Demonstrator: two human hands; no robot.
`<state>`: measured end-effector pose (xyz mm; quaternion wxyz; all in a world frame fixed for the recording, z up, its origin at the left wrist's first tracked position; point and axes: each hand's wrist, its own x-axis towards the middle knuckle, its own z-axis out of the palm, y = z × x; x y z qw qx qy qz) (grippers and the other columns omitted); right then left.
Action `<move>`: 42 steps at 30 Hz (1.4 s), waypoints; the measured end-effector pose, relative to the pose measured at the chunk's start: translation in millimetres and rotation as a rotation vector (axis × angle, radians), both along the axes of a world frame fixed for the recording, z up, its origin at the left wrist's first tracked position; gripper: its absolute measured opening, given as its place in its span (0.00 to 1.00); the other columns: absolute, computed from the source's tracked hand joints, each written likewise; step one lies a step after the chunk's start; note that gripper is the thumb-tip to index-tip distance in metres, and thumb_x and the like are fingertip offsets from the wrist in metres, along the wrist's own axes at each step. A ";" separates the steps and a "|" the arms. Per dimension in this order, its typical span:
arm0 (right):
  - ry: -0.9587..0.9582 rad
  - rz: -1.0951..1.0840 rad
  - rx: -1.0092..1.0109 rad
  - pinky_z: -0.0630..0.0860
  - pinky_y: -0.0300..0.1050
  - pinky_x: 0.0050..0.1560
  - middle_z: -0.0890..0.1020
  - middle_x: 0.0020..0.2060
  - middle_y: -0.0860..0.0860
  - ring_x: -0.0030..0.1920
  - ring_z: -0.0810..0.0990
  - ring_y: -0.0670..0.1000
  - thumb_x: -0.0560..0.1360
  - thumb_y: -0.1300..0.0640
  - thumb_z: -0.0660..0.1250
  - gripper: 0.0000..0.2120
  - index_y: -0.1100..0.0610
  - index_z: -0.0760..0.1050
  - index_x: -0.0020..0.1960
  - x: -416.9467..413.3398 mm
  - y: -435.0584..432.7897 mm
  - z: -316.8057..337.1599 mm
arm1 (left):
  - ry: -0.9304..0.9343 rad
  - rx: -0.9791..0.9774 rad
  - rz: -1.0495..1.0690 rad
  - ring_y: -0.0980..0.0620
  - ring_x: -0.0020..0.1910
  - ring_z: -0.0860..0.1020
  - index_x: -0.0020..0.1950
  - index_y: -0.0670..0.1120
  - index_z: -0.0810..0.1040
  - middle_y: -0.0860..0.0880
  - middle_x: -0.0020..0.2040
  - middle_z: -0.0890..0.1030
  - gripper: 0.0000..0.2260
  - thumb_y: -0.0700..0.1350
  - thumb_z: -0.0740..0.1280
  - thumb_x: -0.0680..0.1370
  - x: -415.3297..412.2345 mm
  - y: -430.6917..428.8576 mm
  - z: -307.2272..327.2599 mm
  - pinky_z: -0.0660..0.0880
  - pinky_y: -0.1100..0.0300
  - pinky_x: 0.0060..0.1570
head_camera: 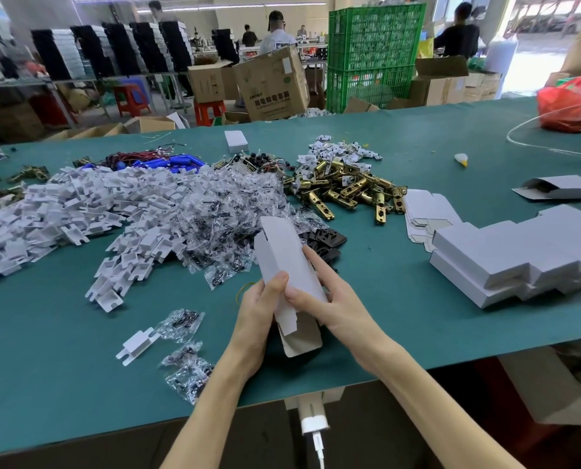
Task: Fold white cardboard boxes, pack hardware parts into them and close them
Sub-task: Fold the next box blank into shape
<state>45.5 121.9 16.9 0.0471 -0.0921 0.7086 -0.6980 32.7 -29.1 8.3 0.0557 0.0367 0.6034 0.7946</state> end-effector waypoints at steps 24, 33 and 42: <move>0.028 -0.268 -0.073 0.83 0.49 0.53 0.87 0.51 0.46 0.53 0.86 0.48 0.83 0.56 0.65 0.07 0.50 0.82 0.58 -1.4 2.0 -3.0 | -0.007 0.006 0.046 0.44 0.49 0.86 0.60 0.41 0.82 0.40 0.54 0.87 0.14 0.48 0.69 0.80 -4.3 -2.1 -5.9 0.84 0.53 0.47; -0.075 -0.196 -0.294 0.84 0.47 0.53 0.87 0.53 0.54 0.55 0.86 0.56 0.80 0.58 0.69 0.10 0.59 0.82 0.60 -2.9 9.2 -12.9 | -0.035 0.032 0.090 0.44 0.45 0.86 0.55 0.39 0.83 0.39 0.51 0.87 0.16 0.50 0.71 0.78 -6.0 -3.2 -9.5 0.84 0.54 0.41; -0.043 -0.179 -0.298 0.83 0.46 0.52 0.87 0.53 0.55 0.55 0.86 0.57 0.81 0.55 0.69 0.08 0.55 0.85 0.56 -0.8 10.1 -16.3 | -0.011 -0.020 0.090 0.41 0.49 0.86 0.56 0.40 0.84 0.40 0.52 0.87 0.14 0.49 0.69 0.79 -8.5 -5.4 -13.6 0.84 0.47 0.49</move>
